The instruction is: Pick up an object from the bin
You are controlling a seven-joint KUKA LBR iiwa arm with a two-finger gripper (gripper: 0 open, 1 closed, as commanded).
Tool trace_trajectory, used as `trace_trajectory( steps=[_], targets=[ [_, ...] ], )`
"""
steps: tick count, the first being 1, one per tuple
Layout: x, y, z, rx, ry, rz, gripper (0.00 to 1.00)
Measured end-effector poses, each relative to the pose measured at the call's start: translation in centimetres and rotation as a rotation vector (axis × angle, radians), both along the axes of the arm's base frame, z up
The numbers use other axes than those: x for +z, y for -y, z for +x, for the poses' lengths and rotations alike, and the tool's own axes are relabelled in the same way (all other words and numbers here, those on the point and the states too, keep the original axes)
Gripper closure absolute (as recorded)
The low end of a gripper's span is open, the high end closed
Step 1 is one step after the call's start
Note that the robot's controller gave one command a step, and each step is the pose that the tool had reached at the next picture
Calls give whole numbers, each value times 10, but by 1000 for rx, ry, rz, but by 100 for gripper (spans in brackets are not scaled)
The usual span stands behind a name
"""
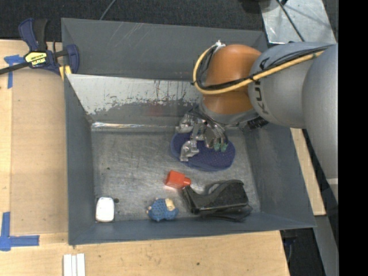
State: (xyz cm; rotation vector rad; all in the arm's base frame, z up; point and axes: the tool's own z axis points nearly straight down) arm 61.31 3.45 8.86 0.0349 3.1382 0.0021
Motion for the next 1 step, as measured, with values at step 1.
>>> trace_trajectory(
  steps=[1],
  targets=[
    [133,-4,-16,27,9,-1,100]
  ],
)
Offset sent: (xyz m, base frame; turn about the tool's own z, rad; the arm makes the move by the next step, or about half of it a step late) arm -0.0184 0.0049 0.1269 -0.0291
